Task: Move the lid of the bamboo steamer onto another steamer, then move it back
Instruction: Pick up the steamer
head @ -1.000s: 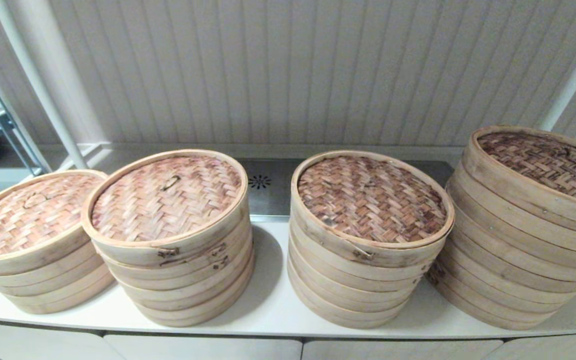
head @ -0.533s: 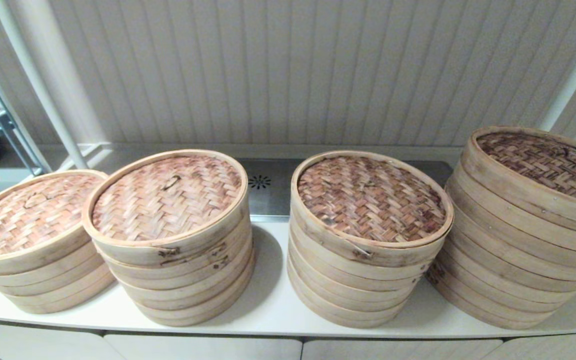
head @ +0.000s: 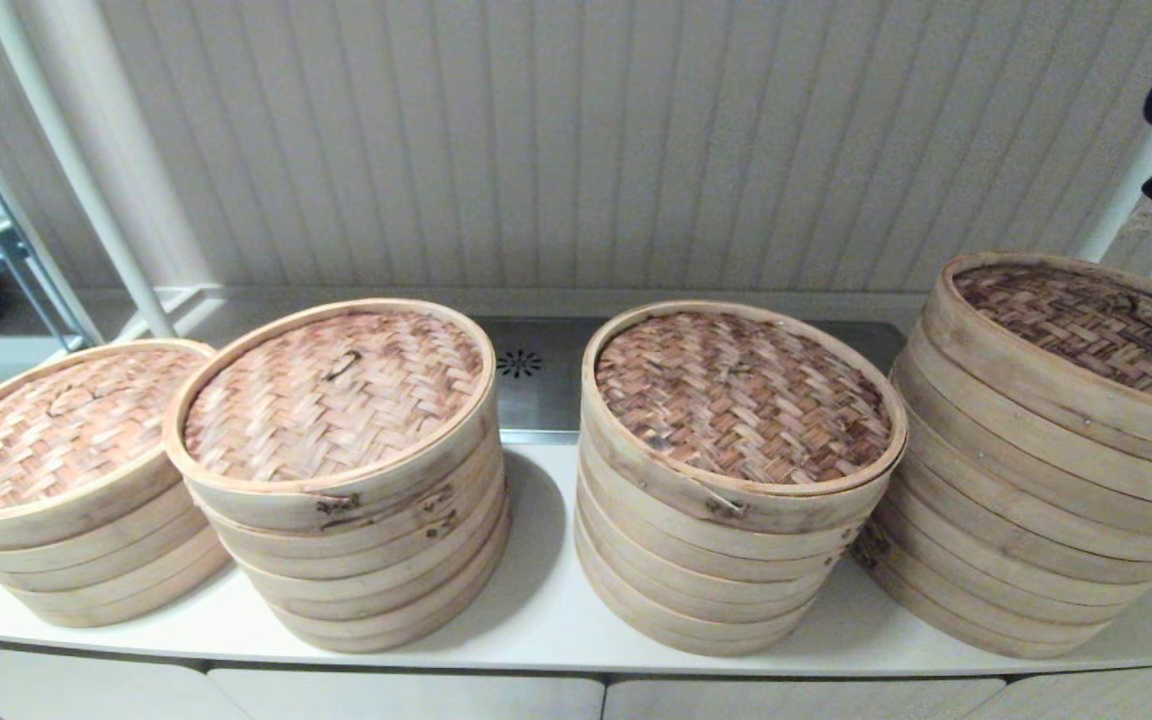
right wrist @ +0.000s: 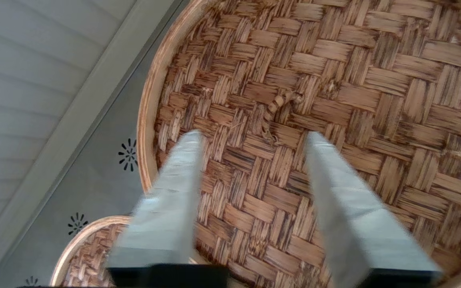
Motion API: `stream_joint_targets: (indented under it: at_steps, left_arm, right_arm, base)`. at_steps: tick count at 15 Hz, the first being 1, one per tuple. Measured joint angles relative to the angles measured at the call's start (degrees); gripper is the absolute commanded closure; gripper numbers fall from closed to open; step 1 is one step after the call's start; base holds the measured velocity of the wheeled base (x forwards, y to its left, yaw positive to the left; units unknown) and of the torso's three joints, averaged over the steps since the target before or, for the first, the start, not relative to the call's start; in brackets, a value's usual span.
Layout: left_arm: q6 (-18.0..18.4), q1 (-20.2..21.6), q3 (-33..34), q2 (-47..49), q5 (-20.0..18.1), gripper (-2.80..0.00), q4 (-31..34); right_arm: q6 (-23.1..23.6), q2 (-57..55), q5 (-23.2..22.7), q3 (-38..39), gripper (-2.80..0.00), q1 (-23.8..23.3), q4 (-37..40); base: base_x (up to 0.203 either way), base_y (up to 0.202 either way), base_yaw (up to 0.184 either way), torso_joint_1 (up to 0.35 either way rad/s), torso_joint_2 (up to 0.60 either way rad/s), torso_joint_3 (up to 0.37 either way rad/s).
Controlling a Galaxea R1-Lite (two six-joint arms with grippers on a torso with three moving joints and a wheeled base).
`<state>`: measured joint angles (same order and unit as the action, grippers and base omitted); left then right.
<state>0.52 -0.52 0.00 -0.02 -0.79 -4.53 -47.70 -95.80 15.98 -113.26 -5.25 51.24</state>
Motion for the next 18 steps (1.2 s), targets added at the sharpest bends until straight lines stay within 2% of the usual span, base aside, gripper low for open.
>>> stream_joint_targets:
  at_steps: [2,6,9,12,14,16,18]
  left_arm:
    - [0.0,0.0,0.0,0.0,0.0,0.00,0.0]
    - [0.0,0.0,0.0,0.0,0.0,0.00,0.0]
    - [0.0,0.0,0.0,0.0,0.0,0.00,0.0]
    - [0.0,0.0,0.0,0.0,0.0,0.00,0.0]
    - [0.0,0.0,0.0,0.0,0.0,0.00,0.0]
    - [0.0,0.0,0.0,0.0,0.0,0.00,0.0]
    - [0.1,0.0,0.0,0.0,0.0,0.00,0.0]
  right_arm:
    - [1.8,-0.3,0.2,1.0,-2.80,-0.1,0.3]
    - [13.0,0.0,1.7,2.5,-2.80,-0.3,-0.3]
    - [19.0,-0.1,7.0,2.9,-2.80,0.3,-3.3]
    - [19.8,-0.5,13.0,5.0,-2.80,1.5,-5.7]
    - [19.2,-0.6,14.2,8.9,-2.80,2.7,-8.5]
    - [18.7,-0.8,15.6,13.6,-2.80,3.3,-14.3]
    - [16.9,-1.0,19.0,17.5,-2.80,3.5,-21.7]
  base:
    - [0.000,0.000,0.000,0.000,0.00,0.000]
    - [0.000,0.000,0.000,0.000,0.00,0.000]
    - [0.000,0.000,0.000,0.000,0.00,0.000]
    - [0.000,0.000,0.000,0.000,0.00,0.000]
    - [0.000,0.000,0.000,0.000,0.00,0.000]
    - [0.000,0.000,0.000,0.000,0.00,0.000]
    - [0.000,0.000,0.000,0.000,0.00,0.000]
